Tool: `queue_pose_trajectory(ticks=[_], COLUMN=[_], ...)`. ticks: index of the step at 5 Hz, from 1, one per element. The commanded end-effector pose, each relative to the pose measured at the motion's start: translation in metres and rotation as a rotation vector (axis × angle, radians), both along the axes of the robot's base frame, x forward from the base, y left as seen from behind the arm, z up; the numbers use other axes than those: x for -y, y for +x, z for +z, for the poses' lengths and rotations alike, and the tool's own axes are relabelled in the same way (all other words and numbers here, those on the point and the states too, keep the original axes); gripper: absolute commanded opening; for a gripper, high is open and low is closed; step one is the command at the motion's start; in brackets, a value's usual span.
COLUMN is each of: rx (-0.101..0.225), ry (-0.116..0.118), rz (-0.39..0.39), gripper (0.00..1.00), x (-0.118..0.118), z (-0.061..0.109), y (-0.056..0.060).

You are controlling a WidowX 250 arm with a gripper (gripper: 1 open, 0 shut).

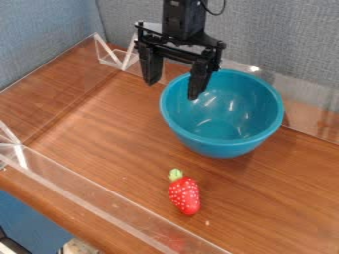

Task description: Put the strawberry in the blue bowl

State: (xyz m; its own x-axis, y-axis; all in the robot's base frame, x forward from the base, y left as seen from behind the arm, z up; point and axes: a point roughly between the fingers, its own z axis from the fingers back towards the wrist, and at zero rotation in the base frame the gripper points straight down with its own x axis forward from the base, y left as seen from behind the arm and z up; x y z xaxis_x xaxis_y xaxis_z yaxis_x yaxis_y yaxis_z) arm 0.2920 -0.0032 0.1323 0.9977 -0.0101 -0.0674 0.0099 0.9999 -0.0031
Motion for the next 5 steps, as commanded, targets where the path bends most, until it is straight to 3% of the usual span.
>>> queue_pose_trajectory(ticks=[1,2,3,5], rx=[-0.014,-0.044,-0.059,-0.031], ry=[0.004,0.012,0.005,0.012], rz=[-0.029,-0.067,-0.091,-0.115], gripper=[1.00,1.00,1.00,1.00], x=[0.009,0.019,0.034,0.047], z=[-0.010,-0.033,-0.058,-0.089], y=[-0.014,-0.032,-0.049,-0.056])
